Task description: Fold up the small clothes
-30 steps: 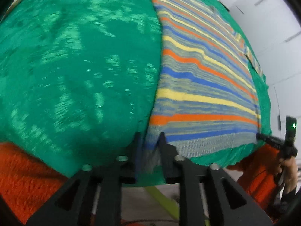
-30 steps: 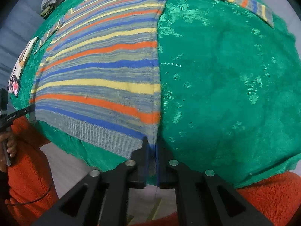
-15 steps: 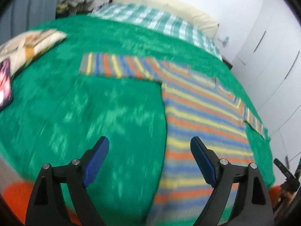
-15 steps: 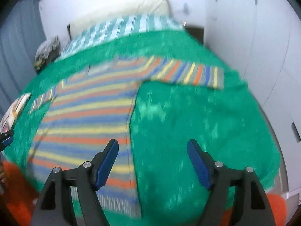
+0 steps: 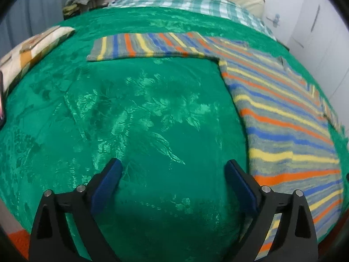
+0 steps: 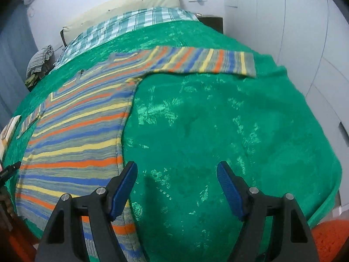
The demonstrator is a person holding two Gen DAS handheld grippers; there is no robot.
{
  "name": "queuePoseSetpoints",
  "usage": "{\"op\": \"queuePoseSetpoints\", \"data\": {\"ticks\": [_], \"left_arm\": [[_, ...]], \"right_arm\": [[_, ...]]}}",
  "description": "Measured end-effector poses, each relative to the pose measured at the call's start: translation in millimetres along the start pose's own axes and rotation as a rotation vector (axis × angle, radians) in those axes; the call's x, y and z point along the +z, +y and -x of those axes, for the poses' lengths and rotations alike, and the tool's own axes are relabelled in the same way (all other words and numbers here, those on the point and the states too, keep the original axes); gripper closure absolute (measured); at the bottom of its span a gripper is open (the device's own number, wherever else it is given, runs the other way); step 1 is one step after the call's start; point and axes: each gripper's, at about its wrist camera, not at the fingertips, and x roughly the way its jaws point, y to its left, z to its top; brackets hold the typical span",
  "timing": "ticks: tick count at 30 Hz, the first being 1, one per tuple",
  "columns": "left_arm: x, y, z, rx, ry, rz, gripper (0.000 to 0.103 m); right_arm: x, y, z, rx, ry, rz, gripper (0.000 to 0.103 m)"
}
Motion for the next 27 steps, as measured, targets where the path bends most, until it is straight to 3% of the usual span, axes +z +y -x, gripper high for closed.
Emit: {"op": "queuePoseSetpoints", "data": {"ticks": [4,8,14,16,21,24,27], "left_arm": [[-2,-10,-1,0.042,0.001,-0.053,0.002],[-5,-8,0,0.035,0.004,-0.047,0.002],[-6,-7,1,0.033,0.005,-0.046,0.002],[-5,-7,1,0.037,0.003,-0.045,0.002],[-7,-7,2,0.041,-0.001,-0.048,0.001],[-7,-8,1,0.046,-0.003,-0.048,0.001],[-6,-9,0,0.056,-0.005,-0.047,0.001]], "right_arm": [[-3,3,-9,0.006,0.033,0.015,0.028],[-6,6,-10,0.019,0.046,0.019,0.028],[11,-10,9,0.126,-0.016,-0.086,0.028],[34,-30,12,0.148,-0.063,-0.129,0.028],[118,-110,-10,0.110,-0.149,-0.261,0.028],[161,-165,-47,0.154,-0.089,-0.428,0.030],[175,-194,-86,0.231,0.004,-0.568,0.041]]}}
